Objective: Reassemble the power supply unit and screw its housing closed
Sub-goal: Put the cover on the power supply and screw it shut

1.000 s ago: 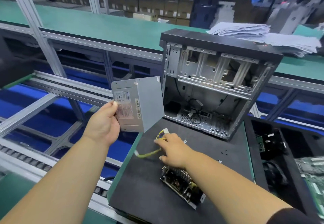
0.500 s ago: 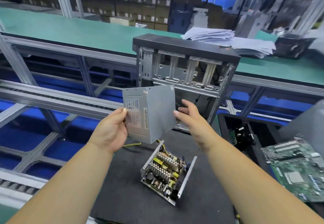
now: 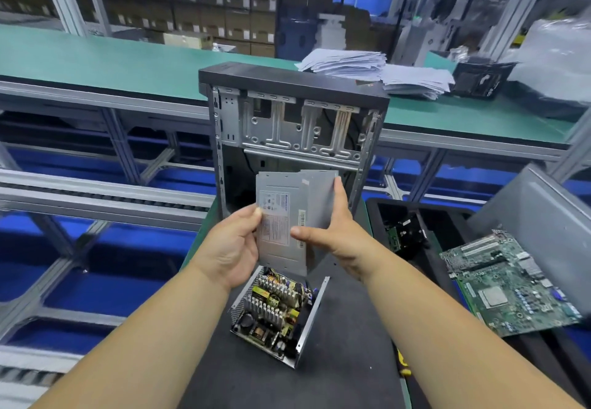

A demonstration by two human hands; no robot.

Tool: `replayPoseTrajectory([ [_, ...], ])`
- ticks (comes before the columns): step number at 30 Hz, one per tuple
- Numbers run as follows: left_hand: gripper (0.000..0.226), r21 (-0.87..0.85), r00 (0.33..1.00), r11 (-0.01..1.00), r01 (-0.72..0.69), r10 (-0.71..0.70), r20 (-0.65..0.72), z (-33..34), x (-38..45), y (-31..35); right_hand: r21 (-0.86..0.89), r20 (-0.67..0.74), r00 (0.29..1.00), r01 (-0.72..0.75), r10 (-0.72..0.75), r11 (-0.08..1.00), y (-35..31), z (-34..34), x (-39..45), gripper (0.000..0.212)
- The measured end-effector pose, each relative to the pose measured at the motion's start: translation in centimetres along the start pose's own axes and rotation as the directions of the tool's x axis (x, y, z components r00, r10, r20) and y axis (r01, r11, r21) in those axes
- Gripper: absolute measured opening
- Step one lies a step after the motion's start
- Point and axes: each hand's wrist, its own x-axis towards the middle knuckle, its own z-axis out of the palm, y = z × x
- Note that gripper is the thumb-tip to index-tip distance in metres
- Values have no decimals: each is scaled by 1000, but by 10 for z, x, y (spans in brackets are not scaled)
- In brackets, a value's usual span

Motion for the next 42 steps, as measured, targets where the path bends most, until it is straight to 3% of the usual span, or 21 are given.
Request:
replayPoseTrajectory([
  [3, 31, 88, 998, 996, 13, -19, 64, -1, 0, -2, 59, -40, 999, 1, 1, 998, 6, -6, -2, 156],
  [5, 31, 334, 1000, 942, -16, 6, 30, -10, 1, -7, 108, -92, 996, 13, -3, 994, 9, -11, -4, 152],
  [6, 33, 507, 999, 862, -5, 25, -33, -18, 3, -11, 132, -119, 993, 13, 3, 991, 10, -15, -5, 152],
  [7, 34, 686, 993, 725, 53, 33, -112, -27, 5, -15, 157, -141, 990, 12, 11, 988, 11, -19, -6, 151],
  [9, 36, 931, 969, 278, 236, 4, -247, -49, 7, -26, 210, -168, 986, 15, 20, 978, 14, -29, -7, 149],
  [10, 38, 955, 957, 62, 289, -43, -287, -60, 6, -34, 238, -173, 985, 20, 23, 971, 15, -34, -9, 147],
  [11, 40, 951, 947, -87, 295, -108, -304, -68, 6, -42, 260, -174, 984, 22, 24, 965, 16, -39, -10, 145],
  [13, 40, 942, 933, -226, 248, -205, -295, -76, 5, -55, 276, -175, 984, 19, 31, 961, 20, -47, -13, 144],
  [15, 37, 935, 946, -296, 194, -197, -259, -79, 7, -62, 274, -175, 984, 8, 42, 962, 24, -53, -16, 143],
  [19, 25, 915, 967, -363, 174, -115, -229, -76, 12, -69, 261, -163, 986, 3, 41, 965, 31, -60, -22, 141],
  [27, 18, 911, 966, -341, 233, -25, -256, -66, 2, -81, 189, -68, 998, 3, 11, 982, 39, -79, -30, 140],
  [34, 21, 950, 970, -235, 206, -78, -229, -45, -5, -94, 114, -29, 1000, -6, 9, 993, 35, -88, -31, 133],
  [38, 18, 945, 967, -270, 185, -119, -224, -41, -1, -90, -11, 42, 999, 1, 0, 1000, 28, -93, -33, 130],
  [40, 22, 943, 979, -265, 199, 5, -205, -47, 4, -84, -196, 66, 998, 14, -1, 981, 24, -96, -33, 129],
  [42, 18, 957, 968, -249, 152, 234, -93, -57, 12, -77, -391, 111, 994, 51, -8, 919, 19, -97, -31, 130],
])
